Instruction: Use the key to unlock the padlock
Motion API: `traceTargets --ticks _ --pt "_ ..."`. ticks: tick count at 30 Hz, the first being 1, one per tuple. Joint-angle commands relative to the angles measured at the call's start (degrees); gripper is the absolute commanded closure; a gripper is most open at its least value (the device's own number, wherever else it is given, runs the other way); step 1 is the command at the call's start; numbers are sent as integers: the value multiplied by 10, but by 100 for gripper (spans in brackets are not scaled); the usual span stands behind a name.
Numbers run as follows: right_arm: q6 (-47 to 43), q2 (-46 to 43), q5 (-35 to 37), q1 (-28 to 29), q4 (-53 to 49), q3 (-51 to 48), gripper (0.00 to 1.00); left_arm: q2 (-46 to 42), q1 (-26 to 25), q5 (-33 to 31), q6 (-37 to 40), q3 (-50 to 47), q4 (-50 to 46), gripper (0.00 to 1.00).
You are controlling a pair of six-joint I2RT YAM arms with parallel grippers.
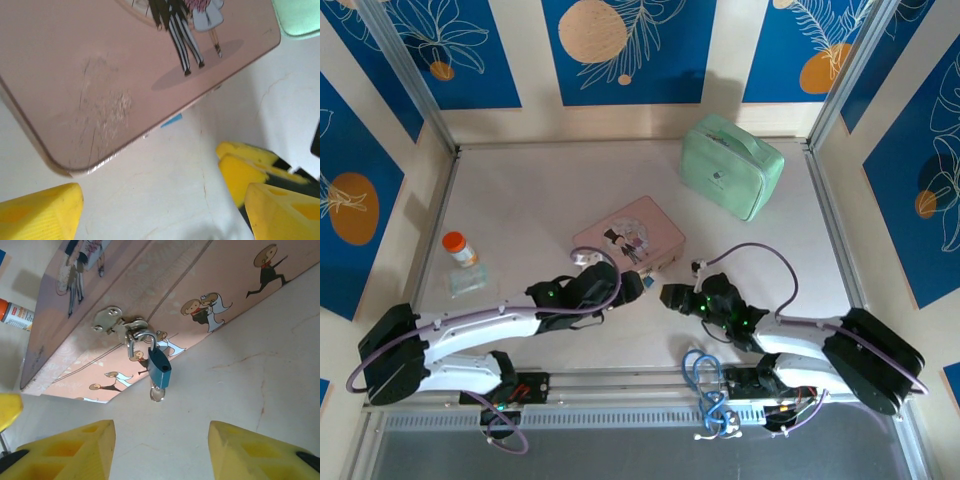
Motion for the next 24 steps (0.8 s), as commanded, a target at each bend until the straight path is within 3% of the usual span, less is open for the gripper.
traceTargets --ticks 1,9,24 --pt "-11 45 -45 -13 61 12 49 -8 -7 29 -33 -9 4 15" --pt "-15 101 -58 -8 94 30 51 54 -6 36 -36 1 74 11" --pt "-38 212 -66 10 145 88 51 29 74 63 -7 -36 65 11"
